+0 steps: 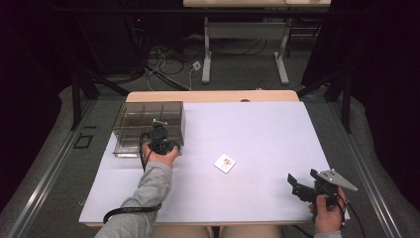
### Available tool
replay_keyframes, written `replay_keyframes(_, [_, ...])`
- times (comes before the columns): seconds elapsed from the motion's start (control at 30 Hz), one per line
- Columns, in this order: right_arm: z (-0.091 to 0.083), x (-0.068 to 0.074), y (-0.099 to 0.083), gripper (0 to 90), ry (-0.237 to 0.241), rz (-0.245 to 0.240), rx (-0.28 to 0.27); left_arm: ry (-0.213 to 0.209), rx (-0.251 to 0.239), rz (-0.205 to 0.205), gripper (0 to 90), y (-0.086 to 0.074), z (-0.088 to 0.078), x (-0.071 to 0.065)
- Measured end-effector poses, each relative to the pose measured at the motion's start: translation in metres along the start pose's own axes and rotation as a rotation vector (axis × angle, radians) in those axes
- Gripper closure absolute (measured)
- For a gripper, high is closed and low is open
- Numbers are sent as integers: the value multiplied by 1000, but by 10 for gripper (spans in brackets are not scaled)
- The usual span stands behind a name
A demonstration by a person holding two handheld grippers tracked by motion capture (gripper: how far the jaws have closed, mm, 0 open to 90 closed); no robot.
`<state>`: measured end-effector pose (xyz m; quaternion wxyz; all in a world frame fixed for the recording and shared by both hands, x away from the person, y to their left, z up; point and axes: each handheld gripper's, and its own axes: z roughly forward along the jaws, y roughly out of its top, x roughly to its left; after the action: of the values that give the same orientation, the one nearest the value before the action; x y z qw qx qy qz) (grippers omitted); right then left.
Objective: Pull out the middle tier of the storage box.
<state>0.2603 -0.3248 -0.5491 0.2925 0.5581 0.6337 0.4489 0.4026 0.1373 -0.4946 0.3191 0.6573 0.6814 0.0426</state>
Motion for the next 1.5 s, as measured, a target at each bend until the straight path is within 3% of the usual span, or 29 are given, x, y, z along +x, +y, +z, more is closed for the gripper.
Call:
replay_keyframes(0.63, [0, 0, 0, 111, 0, 2, -1, -23, 12, 5, 869, -1, -1, 3])
replay_keyframes(0.9, [0, 0, 0, 111, -1, -1, 1, -36, 0, 10, 799, 0, -4, 7])
replay_keyframes(1.27, [-1, 0, 0, 111, 0, 8, 5, -37, -46, 71, 713, 3, -18, 11])
replay_keyframes(1.5, [0, 0, 1, 111, -1, 7, -3, -41, -93, 111, 662, 1, -21, 7])
